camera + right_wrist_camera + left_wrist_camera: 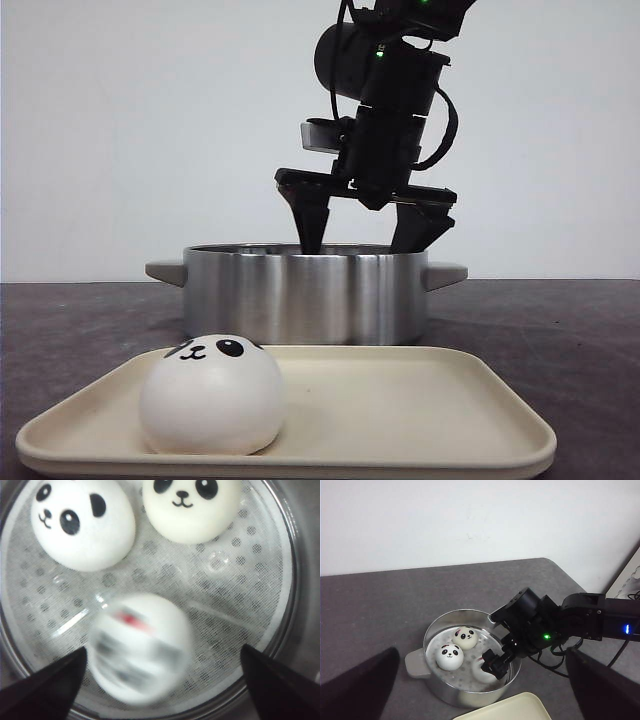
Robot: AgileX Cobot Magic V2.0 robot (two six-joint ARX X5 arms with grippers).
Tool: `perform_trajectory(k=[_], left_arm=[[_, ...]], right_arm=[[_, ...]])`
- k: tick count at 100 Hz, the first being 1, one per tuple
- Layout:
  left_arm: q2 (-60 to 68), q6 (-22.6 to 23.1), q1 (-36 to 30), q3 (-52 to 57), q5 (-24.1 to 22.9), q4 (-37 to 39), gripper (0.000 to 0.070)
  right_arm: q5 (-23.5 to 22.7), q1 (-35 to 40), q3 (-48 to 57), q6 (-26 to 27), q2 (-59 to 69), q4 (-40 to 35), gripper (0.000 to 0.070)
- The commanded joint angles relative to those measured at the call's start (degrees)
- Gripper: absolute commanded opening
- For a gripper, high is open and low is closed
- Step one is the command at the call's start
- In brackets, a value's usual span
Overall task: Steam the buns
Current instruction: 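Carry the bun with the right gripper into the pot and release, then reach the left gripper to the last bun on the tray and grasp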
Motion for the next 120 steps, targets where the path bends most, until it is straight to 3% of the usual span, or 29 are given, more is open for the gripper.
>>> perform_trajectory(k=[1, 10, 14, 19, 27, 39, 54, 73, 87, 103, 120], left_arm=[[0.50, 0.59, -0.31, 0.96, -0.17, 0.15, 0.0700], [0.79, 0.61, -0.31, 0.94, -0.17, -0.15, 0.0700], [0.85, 0.63, -0.31, 0.85, -0.17, -0.24, 0.0700], [1.18, 0.77, -0.31, 0.63, -0.15, -0.48, 0.0700], [2.08, 0.81, -0.31, 0.42, -0.15, -1.88, 0.0700], [4.37, 0.79, -0.31, -0.39, 0.72, -5.25, 0.0700], [7.04, 0.35, -0.37, -4.55, 5.75, -6.19, 0.0700], [9.38, -0.17, -1.51, -14.38, 10.60, -3.65, 0.0700], [10.64, -2.91, -3.30, -24.59, 12.37, 1.38, 0.0700], [13.14, -7.39, -5.64, -36.30, 19.15, 9.66, 0.0700], [18.64, -10.10, -9.18, -41.59, 19.37, 14.97, 0.0700]], right_arm=[[0.42, -0.20, 0.83, -0.28, 0.92, -0.90, 0.0660], [0.44, -0.57, 1.60, -0.31, 0.90, -2.08, 0.0655], [0.42, -0.63, 2.36, -0.31, 0.85, -3.06, 0.0601], [0.39, -0.68, 3.76, -0.31, 0.52, -5.05, 0.0414], [0.42, -0.66, 6.64, -0.57, -0.59, -8.59, 0.0003], [0.44, 0.90, 9.97, -1.31, -5.25, -10.84, 0.0016], [0.72, 4.76, 10.88, -1.49, -16.20, -8.07, 0.0015], [6.67, 10.86, 10.88, -1.51, -30.58, -6.32, 0.0015], [11.17, 14.36, 10.88, -1.62, -38.18, -6.54, 0.0015], [12.52, 15.43, 10.88, -1.64, -43.45, -6.67, 0.0015], [14.80, 15.43, 10.86, -1.81, -45.83, -8.33, 0.0015]])
